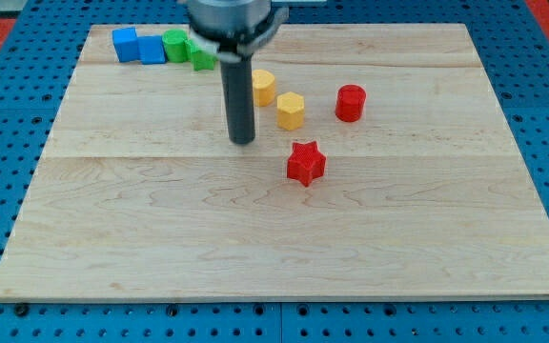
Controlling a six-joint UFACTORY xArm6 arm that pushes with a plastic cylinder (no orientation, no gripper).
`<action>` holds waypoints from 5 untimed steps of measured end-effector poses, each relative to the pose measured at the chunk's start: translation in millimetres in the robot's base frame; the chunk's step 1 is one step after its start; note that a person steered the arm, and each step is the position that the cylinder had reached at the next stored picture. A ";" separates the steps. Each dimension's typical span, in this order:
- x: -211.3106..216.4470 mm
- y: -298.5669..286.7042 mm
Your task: Place the yellow hexagon diagonally top left the red circle
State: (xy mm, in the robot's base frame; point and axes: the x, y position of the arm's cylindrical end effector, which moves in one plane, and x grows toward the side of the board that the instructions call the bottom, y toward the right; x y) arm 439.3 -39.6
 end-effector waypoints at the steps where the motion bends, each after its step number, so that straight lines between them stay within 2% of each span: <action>1: -18.9 52.6; 2: -42.9 41.4; 3: -49.6 47.7; 4: -93.6 74.9; 5: -94.5 62.0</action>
State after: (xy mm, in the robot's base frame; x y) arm 344.8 22.3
